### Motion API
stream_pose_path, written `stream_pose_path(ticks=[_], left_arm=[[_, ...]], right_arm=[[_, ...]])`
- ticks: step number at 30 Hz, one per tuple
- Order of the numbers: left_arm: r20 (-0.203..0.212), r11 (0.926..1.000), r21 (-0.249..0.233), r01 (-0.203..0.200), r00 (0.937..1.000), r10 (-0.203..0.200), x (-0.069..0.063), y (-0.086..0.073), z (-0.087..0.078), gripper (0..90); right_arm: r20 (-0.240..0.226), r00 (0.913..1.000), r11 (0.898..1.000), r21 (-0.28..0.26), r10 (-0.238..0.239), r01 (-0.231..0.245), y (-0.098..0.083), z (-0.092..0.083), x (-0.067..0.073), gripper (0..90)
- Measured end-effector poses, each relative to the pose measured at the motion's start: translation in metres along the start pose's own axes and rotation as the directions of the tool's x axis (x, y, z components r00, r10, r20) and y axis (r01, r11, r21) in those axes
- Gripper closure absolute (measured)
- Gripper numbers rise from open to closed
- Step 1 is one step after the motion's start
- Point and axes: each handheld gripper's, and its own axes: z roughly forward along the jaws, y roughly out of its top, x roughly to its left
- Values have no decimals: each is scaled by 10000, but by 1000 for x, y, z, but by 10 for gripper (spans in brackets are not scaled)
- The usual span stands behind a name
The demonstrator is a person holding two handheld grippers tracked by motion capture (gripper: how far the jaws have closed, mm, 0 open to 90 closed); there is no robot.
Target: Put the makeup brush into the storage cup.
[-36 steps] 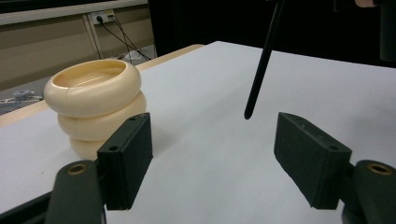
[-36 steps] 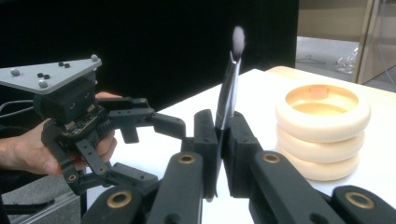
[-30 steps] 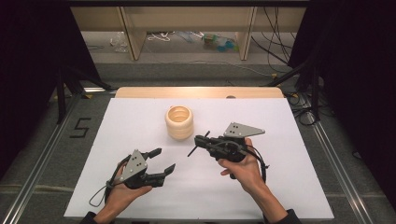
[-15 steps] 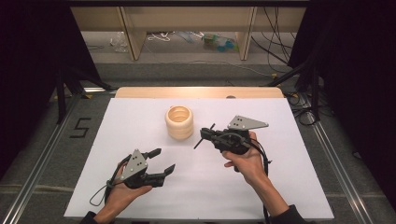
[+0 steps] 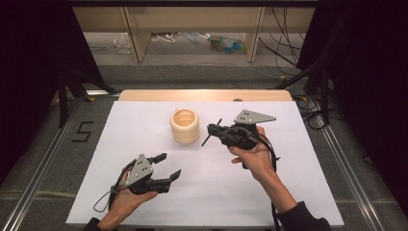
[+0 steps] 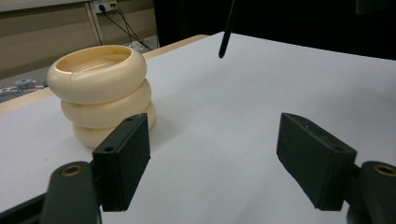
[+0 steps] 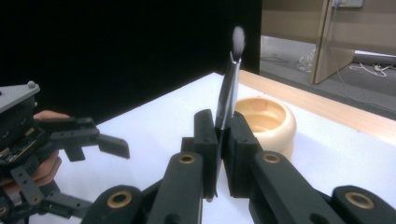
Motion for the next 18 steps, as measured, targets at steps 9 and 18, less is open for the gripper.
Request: stream_pose_path(ticks=[9,18], left_arm=[[19,10000,5,-18,10000,18,0,0,0,257],[16,10000,-1,-1,10000,1,0,0,1,256]], right_arm=[[47,10000,9999,138,-73,72,16,8,-6,853],[123,9999,9998,175,-52,50,29,10,-11,852]])
